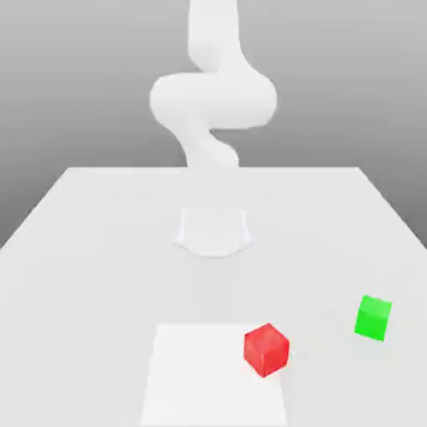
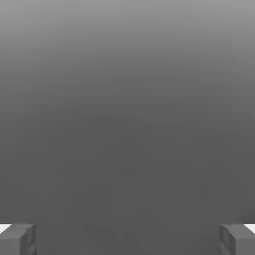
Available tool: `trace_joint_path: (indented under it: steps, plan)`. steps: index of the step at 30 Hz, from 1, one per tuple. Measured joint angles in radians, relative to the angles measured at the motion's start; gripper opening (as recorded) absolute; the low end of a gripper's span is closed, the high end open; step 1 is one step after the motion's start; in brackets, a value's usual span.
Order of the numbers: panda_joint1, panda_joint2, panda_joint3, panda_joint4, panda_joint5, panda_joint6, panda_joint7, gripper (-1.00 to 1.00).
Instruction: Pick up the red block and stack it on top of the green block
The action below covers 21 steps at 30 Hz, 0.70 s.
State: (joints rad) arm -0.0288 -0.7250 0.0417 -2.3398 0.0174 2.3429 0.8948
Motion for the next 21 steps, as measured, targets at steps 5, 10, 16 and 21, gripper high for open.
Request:
trace_joint_path:
  steps: [5,10,16,21]
  plan:
    - [-0.049,0.153,0.085,-0.081,0.021,0.087,0.206,0.0]
    - [-0.092,0.3,0.168,-0.16,0.029,0.173,0.415,0.0]
    - [-0.131,0.48,0.258,-0.255,0.015,0.275,0.681,0.0]
    - [-0.143,0.633,0.306,-0.334,-0.019,0.361,0.92,0.0]
